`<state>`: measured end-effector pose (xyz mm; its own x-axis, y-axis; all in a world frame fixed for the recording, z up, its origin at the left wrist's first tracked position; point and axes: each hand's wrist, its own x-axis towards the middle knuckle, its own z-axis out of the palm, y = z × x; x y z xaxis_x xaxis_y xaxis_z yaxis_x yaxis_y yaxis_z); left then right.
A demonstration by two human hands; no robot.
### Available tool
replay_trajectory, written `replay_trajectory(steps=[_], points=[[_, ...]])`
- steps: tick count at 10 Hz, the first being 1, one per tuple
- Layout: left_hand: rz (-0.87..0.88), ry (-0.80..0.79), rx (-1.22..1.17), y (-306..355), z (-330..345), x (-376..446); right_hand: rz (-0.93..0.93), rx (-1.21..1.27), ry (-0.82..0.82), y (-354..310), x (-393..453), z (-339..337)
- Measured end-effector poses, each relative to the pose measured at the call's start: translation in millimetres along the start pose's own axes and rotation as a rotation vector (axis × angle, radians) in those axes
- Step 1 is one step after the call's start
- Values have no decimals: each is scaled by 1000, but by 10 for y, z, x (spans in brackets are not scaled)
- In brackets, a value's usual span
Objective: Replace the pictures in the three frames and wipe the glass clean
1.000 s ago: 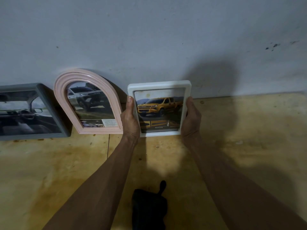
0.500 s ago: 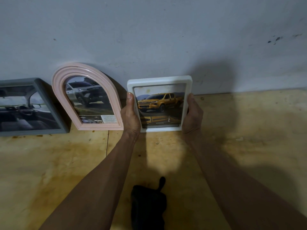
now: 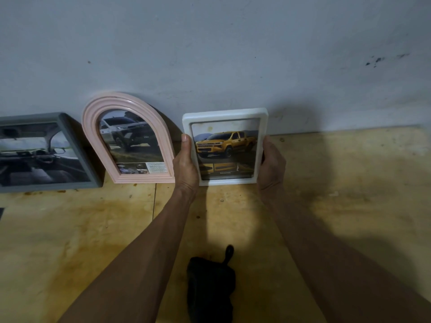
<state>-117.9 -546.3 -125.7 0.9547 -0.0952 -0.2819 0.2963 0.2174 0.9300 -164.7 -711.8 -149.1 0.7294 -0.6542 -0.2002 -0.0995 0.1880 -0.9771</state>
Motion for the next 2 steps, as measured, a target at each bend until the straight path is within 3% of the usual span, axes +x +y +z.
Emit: replay_trajectory(steps=[1, 2], points=[[-2, -3, 27, 127, 4, -97, -55, -204, -53, -13, -23, -67], [-58, 5, 82, 155, -71, -307, -40, -247, 33, -112, -198, -152]])
